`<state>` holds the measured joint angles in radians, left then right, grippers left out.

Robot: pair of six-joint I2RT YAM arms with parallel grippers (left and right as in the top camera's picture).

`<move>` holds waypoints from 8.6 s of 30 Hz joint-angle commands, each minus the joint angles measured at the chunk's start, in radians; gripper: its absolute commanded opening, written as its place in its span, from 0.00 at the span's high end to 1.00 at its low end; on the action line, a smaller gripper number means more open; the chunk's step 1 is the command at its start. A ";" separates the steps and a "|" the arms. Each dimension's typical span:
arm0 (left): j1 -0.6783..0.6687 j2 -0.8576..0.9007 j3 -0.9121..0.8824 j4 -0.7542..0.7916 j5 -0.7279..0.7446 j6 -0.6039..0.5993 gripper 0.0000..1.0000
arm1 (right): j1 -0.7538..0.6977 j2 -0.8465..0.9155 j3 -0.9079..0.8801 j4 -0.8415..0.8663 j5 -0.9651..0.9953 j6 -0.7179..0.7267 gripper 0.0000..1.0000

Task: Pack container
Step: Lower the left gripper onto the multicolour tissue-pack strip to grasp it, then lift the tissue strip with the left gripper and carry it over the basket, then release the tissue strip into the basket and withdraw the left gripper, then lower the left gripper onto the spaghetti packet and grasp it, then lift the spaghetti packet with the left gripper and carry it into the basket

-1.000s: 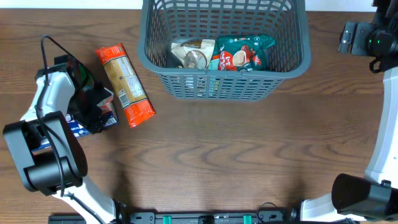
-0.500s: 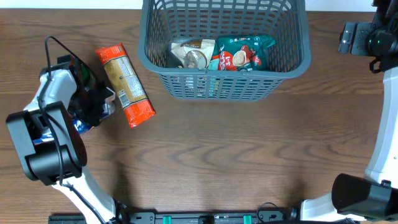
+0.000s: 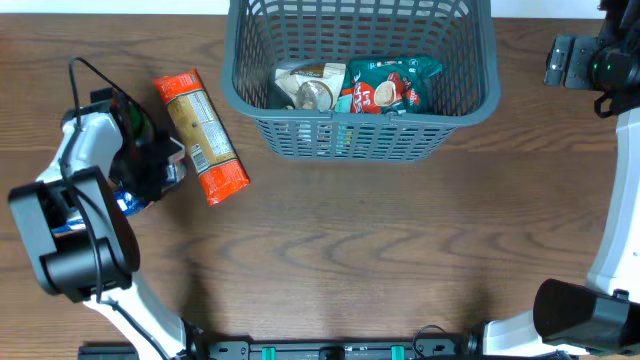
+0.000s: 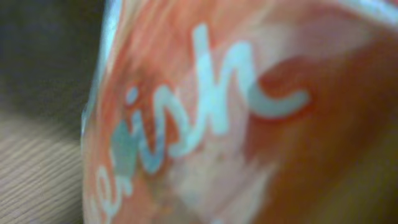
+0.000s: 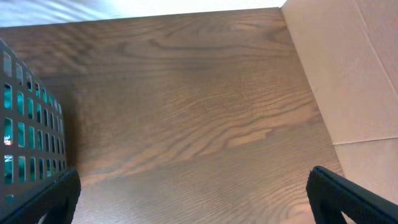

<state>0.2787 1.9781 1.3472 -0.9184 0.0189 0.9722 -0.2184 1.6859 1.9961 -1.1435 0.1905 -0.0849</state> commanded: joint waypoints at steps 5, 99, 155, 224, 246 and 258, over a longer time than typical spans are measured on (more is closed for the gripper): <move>0.000 -0.229 0.040 -0.003 0.032 -0.079 0.94 | -0.003 -0.008 0.011 -0.002 0.000 -0.010 0.01; -0.700 -0.329 0.165 1.065 0.337 -0.803 0.01 | -0.003 -0.008 0.011 -0.001 0.000 -0.010 0.01; -0.318 -0.251 0.164 0.063 -0.116 -1.397 0.01 | -0.003 -0.008 0.011 -0.002 0.000 -0.010 0.01; -0.275 0.159 0.162 0.197 0.065 -1.366 0.01 | -0.003 -0.008 0.011 -0.001 0.000 -0.010 0.01; -0.275 0.160 0.162 0.181 0.042 -1.262 0.94 | -0.003 -0.008 0.011 -0.001 0.000 -0.010 0.01; -0.275 0.079 0.172 0.169 0.050 -1.226 0.94 | -0.003 -0.008 0.011 -0.001 0.000 -0.010 0.01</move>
<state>0.0036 2.0907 1.5227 -0.7403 0.0753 -0.2794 -0.2184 1.6859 1.9961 -1.1435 0.1905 -0.0849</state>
